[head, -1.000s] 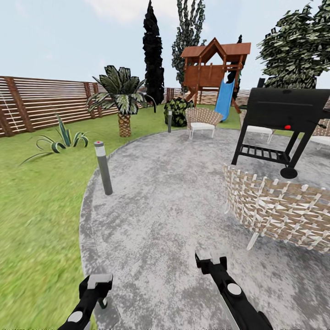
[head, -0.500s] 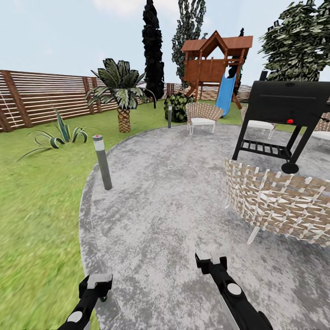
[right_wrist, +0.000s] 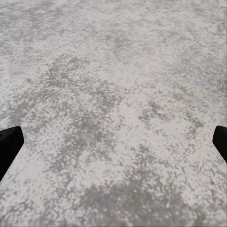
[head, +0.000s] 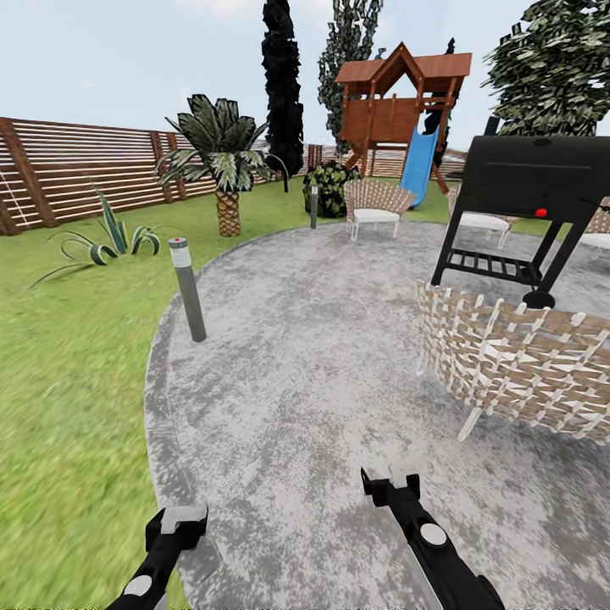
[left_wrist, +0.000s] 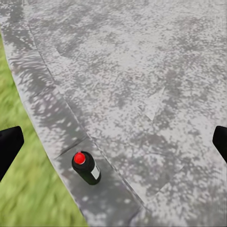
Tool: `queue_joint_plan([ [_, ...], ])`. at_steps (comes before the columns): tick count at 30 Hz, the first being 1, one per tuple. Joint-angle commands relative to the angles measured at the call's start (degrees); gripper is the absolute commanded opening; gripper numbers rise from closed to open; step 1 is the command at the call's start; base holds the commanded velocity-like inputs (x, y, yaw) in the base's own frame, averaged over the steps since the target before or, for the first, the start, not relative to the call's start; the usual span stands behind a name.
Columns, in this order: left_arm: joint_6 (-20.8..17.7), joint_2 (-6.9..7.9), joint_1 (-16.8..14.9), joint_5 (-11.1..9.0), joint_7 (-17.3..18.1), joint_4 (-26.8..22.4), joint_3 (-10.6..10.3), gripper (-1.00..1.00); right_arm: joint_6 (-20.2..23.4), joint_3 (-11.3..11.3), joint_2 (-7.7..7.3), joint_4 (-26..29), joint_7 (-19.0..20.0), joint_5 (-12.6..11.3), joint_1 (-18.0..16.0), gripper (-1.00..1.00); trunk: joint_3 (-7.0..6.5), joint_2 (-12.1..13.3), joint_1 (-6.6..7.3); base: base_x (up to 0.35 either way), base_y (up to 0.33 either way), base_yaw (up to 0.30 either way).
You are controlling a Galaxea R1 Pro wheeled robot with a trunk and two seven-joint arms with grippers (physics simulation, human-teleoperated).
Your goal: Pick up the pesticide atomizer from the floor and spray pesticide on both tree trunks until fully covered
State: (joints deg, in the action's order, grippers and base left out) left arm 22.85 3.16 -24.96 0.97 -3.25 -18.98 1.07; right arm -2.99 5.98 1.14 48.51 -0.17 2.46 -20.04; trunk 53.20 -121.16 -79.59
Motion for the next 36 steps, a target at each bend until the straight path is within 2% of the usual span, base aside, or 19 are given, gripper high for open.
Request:
queue_joint_plan([
  [1,0.0,0.00,0.0,0.0,0.0,0.0,0.0,1.00,0.0,0.0,0.00,0.0,0.0,0.0,0.0,1.00,0.28,-0.4,-0.23,0.000,0.000,0.000],
  [12,1.9,0.17,0.2,0.0,0.0,0.0,0.1,1.00,0.0,0.1,0.00,-0.1,0.0,0.0,0.0,1.00,3.26,-4.8,-2.64,0.000,0.000,0.000],
  [36,1.9,0.18,0.1,0.0,0.0,0.1,0.1,1.00,0.0,0.1,0.00,-0.1,0.0,0.0,0.0,1.00,9.77,-14.5,-7.91,0.000,0.000,0.000],
])
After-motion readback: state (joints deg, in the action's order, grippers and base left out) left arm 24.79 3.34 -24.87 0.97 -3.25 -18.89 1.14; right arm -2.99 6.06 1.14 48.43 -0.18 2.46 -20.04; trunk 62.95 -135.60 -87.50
